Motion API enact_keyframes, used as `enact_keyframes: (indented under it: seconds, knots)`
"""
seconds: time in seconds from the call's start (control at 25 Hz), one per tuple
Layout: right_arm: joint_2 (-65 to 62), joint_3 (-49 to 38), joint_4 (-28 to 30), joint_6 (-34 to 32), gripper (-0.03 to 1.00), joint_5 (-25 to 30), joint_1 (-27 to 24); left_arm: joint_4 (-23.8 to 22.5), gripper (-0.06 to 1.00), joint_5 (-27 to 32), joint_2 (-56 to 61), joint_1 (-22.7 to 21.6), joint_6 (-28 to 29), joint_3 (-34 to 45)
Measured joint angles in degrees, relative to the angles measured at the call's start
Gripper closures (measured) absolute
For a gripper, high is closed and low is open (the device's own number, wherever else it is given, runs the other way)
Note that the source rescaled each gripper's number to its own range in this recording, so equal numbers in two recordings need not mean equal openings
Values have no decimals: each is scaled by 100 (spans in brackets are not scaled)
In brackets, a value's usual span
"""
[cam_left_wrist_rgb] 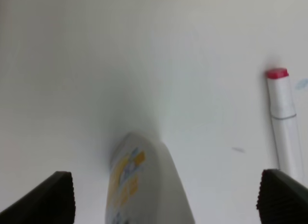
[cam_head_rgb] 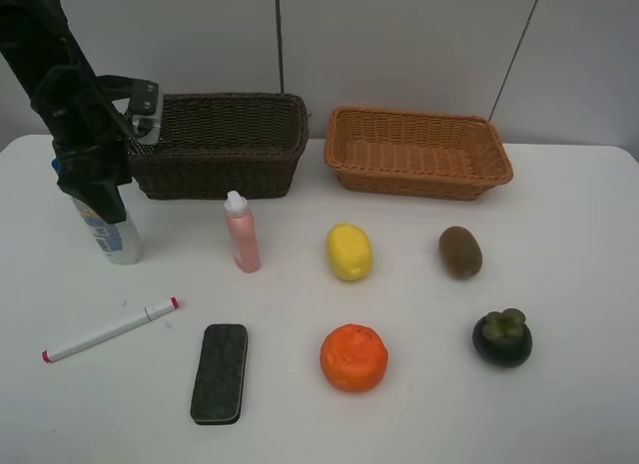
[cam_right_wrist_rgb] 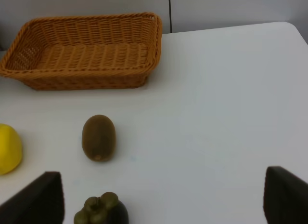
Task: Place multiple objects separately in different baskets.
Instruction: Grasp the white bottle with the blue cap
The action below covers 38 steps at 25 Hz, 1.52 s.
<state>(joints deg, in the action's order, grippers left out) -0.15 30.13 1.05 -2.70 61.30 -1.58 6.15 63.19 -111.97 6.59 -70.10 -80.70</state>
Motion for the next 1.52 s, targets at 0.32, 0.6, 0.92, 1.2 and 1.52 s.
enact_keyframes:
  seconds: [0.32, 0.6, 0.92, 1.2, 1.52]
  knots:
    - [0, 0, 0, 0, -1, 0, 0, -615, -5, 32, 0, 0, 167, 0]
    - [0, 0, 0, 0, -1, 0, 0, -615, -5, -68, 0, 0, 201, 0]
    - [0, 0, 0, 0, -1, 0, 0, -615, 6, -126, 0, 0, 645, 0]
    - [0, 0, 0, 0, -1, 0, 0, -615, 55, 84, 0, 0, 631, 0]
    - [0, 0, 0, 0, -1, 0, 0, -469, 57, 85, 0, 0, 627, 0]
